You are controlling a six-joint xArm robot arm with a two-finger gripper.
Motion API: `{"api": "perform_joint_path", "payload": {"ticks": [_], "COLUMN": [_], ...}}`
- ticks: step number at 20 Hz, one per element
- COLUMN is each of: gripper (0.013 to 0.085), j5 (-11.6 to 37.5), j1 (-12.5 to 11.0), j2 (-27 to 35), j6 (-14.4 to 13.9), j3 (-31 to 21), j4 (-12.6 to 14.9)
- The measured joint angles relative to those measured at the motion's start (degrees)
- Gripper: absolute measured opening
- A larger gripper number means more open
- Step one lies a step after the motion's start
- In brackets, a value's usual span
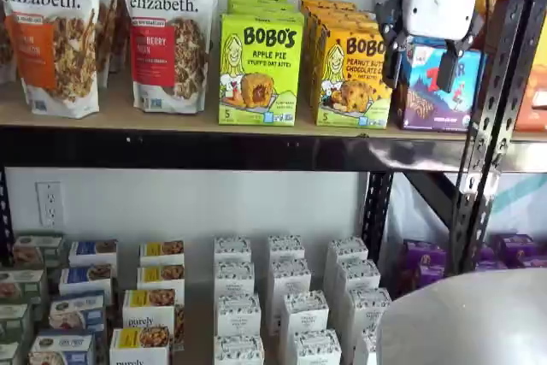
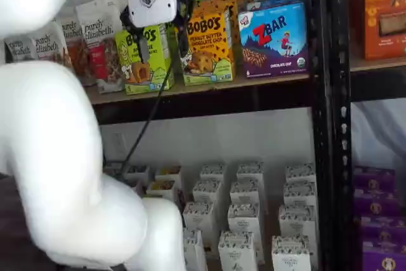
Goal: Pick up the orange box on the top shelf, the fifth box from the left
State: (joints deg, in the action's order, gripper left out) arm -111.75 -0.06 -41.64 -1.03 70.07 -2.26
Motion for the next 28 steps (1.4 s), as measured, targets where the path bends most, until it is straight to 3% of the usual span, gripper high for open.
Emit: {"api": "perform_joint_path", "payload": {"ticks": [1, 2, 3, 5, 10, 13, 17, 23, 28], "gripper": [0.0850, 0.0850, 0.0850, 0.0850, 0.0850, 0.0850, 0.0850, 0.0850, 0.0850], "j5": [0.1, 0.7, 1.0, 1.1, 1.9, 4.1, 8.2, 14.9, 21.0], "j1": [-0.6, -4.4, -5.5, -5.8, -4.6, -2.3, -1.1, -2.6, -5.5], "j2": [-0.1, -0.6, -0.8, -0.9, -1.1, -1.4, -1.2, 0.7, 2.4], "j6": [0.3, 2.1, 2.7, 2.9, 2.4, 1.4, 1.1, 2.8, 5.7], "j3": [-0.1, -0.8, -1.0, -1.0, -1.2, -1.9, -2.9, -3.5, -3.9], "j4": [-0.8, -5.7, -7.5, -8.2, -6.7, -3.4, -0.7, 0.2, -1.6]}}
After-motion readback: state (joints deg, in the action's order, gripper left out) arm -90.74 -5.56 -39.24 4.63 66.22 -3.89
